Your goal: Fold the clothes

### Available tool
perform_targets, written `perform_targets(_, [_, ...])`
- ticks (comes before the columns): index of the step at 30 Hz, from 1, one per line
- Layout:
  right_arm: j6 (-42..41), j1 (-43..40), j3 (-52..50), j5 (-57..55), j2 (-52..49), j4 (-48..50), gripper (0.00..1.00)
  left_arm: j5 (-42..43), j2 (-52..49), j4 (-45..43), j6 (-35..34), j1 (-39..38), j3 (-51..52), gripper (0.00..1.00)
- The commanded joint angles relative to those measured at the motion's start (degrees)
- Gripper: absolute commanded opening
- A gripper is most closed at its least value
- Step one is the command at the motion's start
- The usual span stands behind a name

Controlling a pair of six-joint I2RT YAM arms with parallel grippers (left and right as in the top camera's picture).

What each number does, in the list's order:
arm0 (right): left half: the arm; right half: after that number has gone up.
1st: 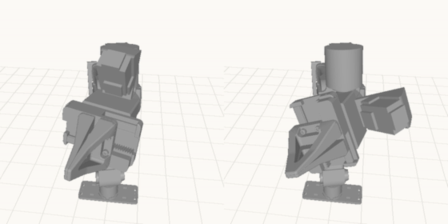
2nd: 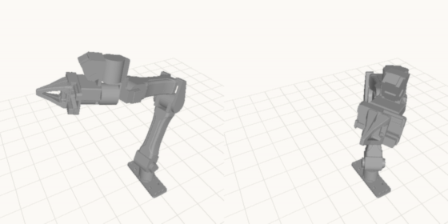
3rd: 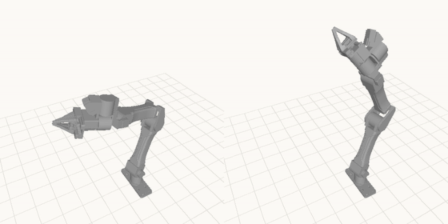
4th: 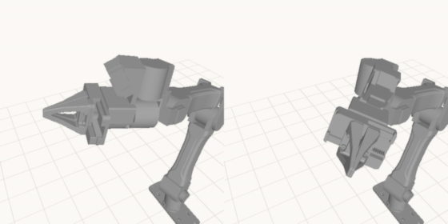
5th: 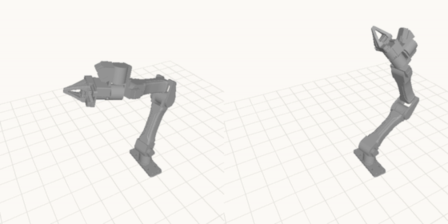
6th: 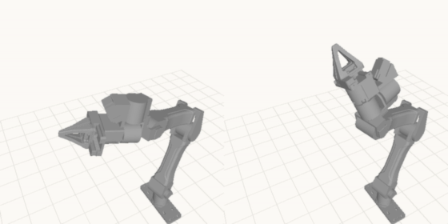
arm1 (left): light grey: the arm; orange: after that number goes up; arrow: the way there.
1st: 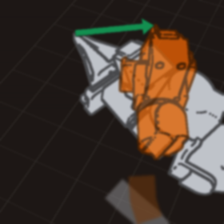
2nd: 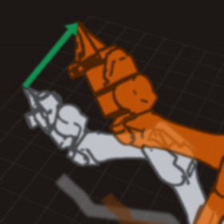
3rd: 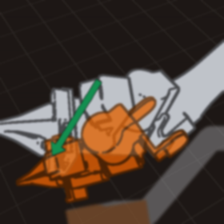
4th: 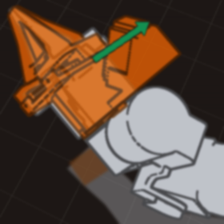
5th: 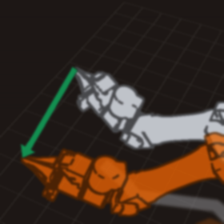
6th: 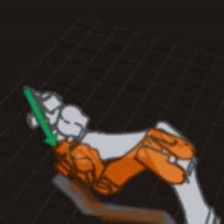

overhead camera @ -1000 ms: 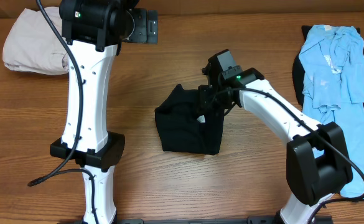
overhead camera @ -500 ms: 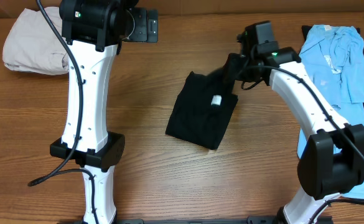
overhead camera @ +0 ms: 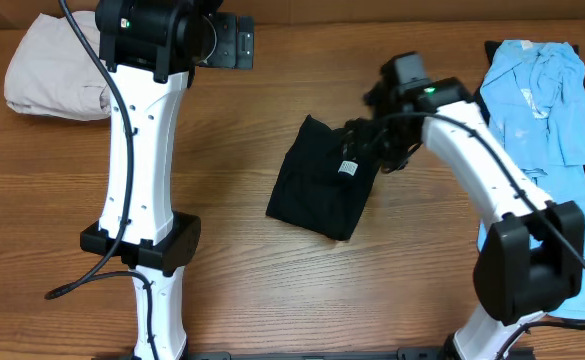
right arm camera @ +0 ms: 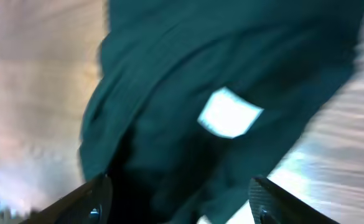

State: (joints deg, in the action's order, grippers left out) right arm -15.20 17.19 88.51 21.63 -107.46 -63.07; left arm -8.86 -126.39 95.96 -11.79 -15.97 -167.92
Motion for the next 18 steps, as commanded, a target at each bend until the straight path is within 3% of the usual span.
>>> perform_targets(1, [0.66,4.94,1.03,1.75,2.56,-0.22,0.73,-0.74,0.37,-0.48,1.11,0.26,0.24,1.0])
perform_targets(7, [1.75,9.55,0.96,-0.44,2.56,-4.35,0.62,-0.76,0.37,-0.2,1.99,0.26,0.24,1.0])
perform_targets(10, [1.75,10.29,0.74,-3.28,2.56,-7.32,0.52,-0.74,0.37,-0.22,1.97,0.26,0.24,1.0])
perform_targets(11, [1.75,10.6,0.7,-4.74,2.56,-8.9,0.33,-0.74,0.37,-0.2,1.99,0.26,0.24,1.0])
perform_targets(13, [1.75,10.75,0.7,-6.67,2.56,-10.6,0.1,-0.74,0.37,-0.22,1.99,0.26,0.24,1.0])
perform_targets(14, [1.75,10.75,0.7,-7.48,2.56,-11.47,0.04,-0.74,0.37,-0.22,1.99,0.26,0.24,1.0])
perform_targets(18, [1.55,10.19,0.7,-8.83,2.56,-16.09,0.04,-0.74,0.37,-0.2,1.99,0.26,0.24,1.0])
